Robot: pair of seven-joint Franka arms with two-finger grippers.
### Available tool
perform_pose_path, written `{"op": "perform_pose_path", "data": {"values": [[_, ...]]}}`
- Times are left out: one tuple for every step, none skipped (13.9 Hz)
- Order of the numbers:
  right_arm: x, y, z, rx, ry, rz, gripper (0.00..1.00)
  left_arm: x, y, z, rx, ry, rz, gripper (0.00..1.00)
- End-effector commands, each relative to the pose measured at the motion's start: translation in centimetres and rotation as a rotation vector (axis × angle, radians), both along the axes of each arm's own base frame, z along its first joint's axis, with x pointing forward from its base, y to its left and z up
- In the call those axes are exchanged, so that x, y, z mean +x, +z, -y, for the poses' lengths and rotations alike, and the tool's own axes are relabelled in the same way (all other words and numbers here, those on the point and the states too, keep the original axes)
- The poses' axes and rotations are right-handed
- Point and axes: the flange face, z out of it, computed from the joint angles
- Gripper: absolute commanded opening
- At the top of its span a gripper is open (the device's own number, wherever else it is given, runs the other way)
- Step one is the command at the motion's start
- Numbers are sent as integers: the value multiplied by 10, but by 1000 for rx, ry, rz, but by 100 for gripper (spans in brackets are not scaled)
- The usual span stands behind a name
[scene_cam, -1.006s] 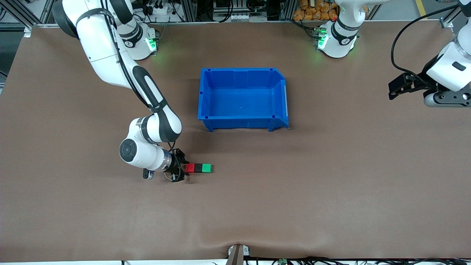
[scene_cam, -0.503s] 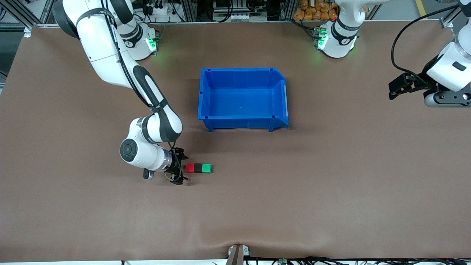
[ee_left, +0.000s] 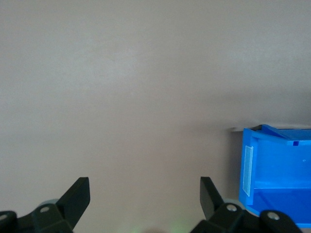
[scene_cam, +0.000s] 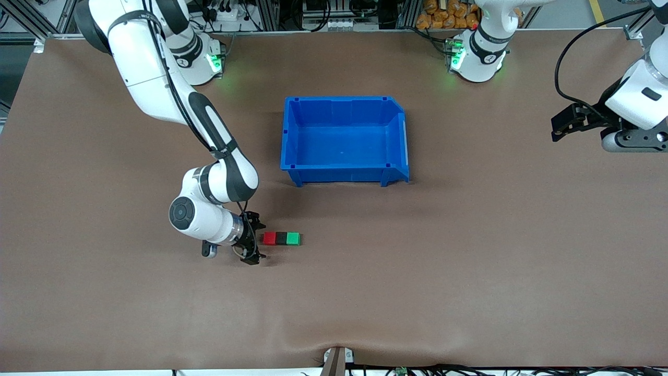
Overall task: Attach green and red cubes to black cube
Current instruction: 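Lower the red cube beside the green cube with the right gripper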
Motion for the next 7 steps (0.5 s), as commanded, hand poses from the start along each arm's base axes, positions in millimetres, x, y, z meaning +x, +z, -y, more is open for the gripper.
{"op": "perform_pose_path", "data": {"values": [[1,6,-2,-17,21,-19,100,-7,3,-1,-15,9,1,100],[3,10,-1,-13,24,-30,100,-7,3,-1,-15,9,1,100],[4,14,-2,-12,34,-51,100,-7,3,-1,-15,9,1,100],[8,19,3,-8,35,-61,100,-6,2,-1,-15,9,0,100],[12,24,8,-1,27,-69,100,-6,2,-1,-15,9,0,100],[15,29,10,2,26,-77,100,-7,3,-1,-15,9,1,100],[16,31,12,3,26,-84,100,-6,2,-1,-15,9,0,100]]}}
